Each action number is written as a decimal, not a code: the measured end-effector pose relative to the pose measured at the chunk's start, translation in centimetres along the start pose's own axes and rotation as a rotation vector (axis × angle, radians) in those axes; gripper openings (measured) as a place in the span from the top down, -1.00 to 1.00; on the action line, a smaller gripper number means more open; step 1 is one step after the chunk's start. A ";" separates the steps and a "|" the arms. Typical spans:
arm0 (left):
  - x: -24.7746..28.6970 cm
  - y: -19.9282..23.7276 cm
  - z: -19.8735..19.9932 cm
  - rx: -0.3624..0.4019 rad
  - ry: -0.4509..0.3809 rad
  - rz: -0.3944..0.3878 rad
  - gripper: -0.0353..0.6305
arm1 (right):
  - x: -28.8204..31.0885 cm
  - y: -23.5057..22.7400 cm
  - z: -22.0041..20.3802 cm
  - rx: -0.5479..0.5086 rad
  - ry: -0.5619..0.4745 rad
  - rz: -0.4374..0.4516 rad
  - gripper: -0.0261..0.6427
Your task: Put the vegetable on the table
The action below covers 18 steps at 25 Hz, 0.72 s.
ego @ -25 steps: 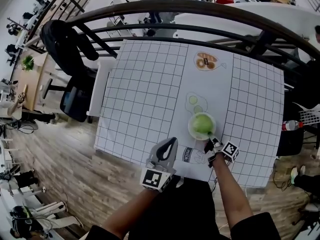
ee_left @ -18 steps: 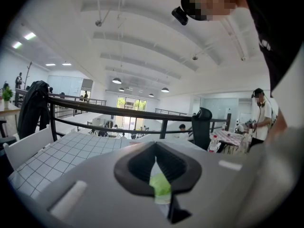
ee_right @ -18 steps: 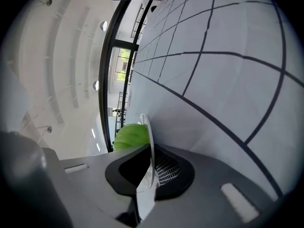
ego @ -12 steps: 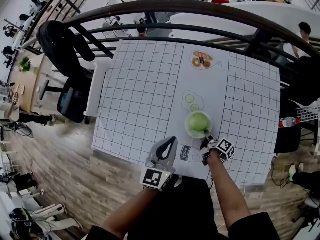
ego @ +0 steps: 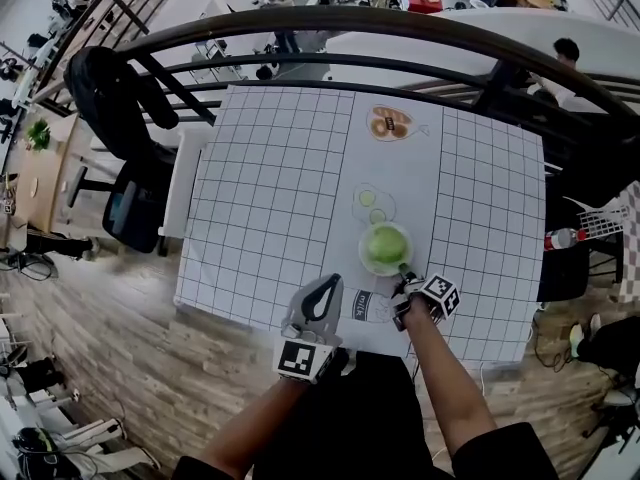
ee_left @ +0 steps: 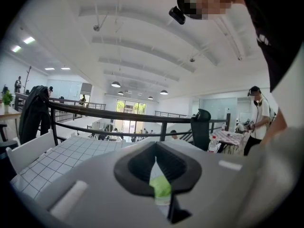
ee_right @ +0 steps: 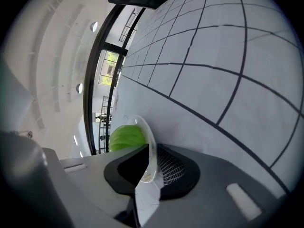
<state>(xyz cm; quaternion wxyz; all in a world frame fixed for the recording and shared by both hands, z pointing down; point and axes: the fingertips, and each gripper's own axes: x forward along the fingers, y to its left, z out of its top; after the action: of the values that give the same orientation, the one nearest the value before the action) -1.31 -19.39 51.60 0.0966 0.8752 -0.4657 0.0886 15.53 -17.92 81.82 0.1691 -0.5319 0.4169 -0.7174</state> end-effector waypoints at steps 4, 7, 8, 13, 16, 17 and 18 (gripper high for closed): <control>-0.5 0.2 -0.3 -0.036 -0.011 0.002 0.87 | -1.3 -0.5 -0.1 -0.022 -0.024 -0.028 0.82; -1.0 -0.1 -0.5 -0.056 -0.044 -0.018 0.87 | -2.8 -0.4 -0.6 -0.075 -0.019 -0.057 0.85; -1.2 -0.3 -0.4 -0.057 -0.052 -0.027 0.87 | -3.4 -0.2 -0.9 -0.090 -0.016 -0.058 0.86; -2.7 -0.4 0.5 -0.072 -0.074 -0.036 0.87 | -6.6 3.1 -3.4 -0.221 -0.001 -0.004 0.92; -3.8 -1.0 -0.2 -0.058 -0.075 -0.064 0.87 | -8.5 5.5 -6.4 -0.387 -0.008 0.002 0.93; -4.0 -1.5 -0.6 -0.045 -0.074 -0.081 0.87 | -9.2 6.2 -7.0 -0.416 -0.028 0.009 0.93; -4.3 -1.9 -0.8 -0.039 -0.073 -0.097 0.87 | -10.0 6.9 -7.5 -0.429 -0.052 0.018 0.93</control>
<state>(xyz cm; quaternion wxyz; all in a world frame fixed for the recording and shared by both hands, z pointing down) -2.14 -14.74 51.19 0.1010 0.8973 -0.4275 0.0428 11.08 -12.07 69.58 0.0690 -0.5703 0.5602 -0.5968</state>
